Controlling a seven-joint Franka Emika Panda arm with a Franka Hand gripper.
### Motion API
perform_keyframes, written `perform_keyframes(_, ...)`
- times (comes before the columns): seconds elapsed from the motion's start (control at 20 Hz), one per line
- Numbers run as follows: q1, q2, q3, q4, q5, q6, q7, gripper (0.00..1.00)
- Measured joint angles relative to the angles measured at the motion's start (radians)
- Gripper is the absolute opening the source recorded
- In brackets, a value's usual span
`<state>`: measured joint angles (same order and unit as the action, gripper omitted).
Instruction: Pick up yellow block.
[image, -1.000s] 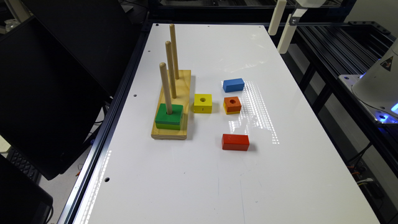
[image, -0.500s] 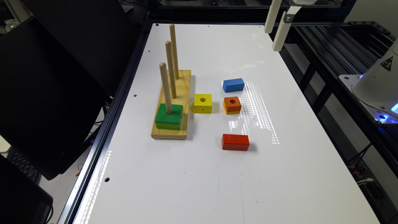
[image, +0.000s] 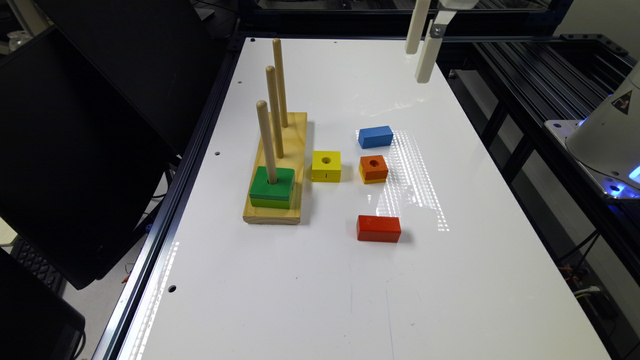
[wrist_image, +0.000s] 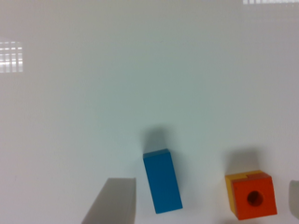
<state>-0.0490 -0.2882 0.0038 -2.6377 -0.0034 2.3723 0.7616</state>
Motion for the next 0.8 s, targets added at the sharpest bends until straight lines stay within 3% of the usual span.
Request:
perform_keyframes(0.35,0.001,0.059,0.003,0.062,0.0003,0.000,0.001,1.00)
perform_keyframes(0.55,0.001,0.105,0.019,0.105,0.0024,0.000,0.007,1.00)
perform_keyframes(0.8,0.001,0.131,0.048,0.131,0.0052,0.000,0.029,1.00)
